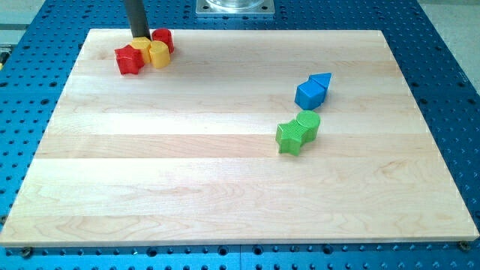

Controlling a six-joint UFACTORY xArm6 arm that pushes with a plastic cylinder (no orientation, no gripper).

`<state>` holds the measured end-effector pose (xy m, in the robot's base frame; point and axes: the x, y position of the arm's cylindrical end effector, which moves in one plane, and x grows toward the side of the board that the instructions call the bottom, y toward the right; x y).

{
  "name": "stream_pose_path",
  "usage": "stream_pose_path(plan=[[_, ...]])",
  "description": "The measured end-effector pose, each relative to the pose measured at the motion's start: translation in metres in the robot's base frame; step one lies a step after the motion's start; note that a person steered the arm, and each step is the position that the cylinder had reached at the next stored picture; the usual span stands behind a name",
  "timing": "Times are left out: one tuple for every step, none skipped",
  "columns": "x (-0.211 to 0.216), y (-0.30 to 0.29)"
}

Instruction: Separate the red and yellow blocks

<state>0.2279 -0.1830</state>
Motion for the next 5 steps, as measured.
stream_pose_path(plan=[[-0.005,-0.012],[-0.013,-0.051],[-0.001,-0.045],[0.010,-0.003],[0.011,0.012]])
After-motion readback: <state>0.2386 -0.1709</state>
